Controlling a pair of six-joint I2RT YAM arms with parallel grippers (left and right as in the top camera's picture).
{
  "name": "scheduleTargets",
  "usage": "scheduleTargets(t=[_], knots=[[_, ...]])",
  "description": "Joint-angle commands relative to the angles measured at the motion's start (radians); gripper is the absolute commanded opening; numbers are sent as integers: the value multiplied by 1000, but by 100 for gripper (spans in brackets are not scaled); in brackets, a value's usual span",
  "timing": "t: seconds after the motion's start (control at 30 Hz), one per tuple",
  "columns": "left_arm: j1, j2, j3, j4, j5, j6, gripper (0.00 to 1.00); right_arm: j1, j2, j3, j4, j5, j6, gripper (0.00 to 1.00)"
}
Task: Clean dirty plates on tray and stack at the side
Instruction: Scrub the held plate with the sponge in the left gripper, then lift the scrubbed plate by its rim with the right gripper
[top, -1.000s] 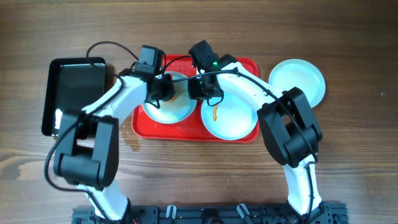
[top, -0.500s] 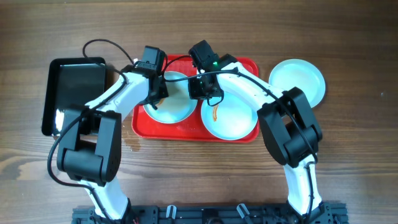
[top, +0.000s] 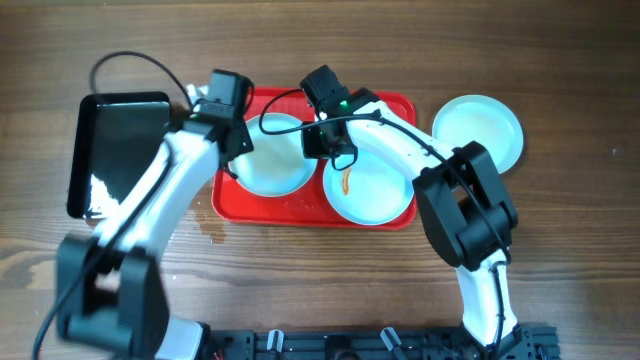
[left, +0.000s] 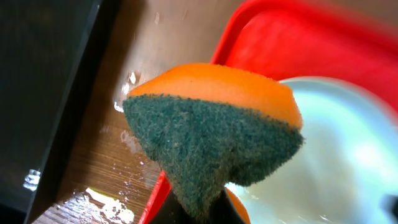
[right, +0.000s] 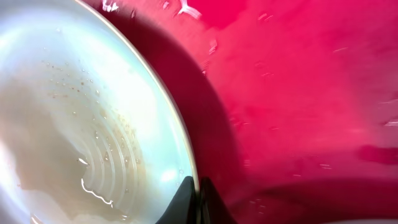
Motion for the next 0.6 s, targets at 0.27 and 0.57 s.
scheduleTargets(t=[0.27, 0.57], knots=[[5, -114, -1, -39, 334, -20, 4, -5, -321, 38, -26, 430, -217, 4], [5, -114, -1, -41, 349, -20, 4, 87, -370, 36, -16, 952, -437, 4]])
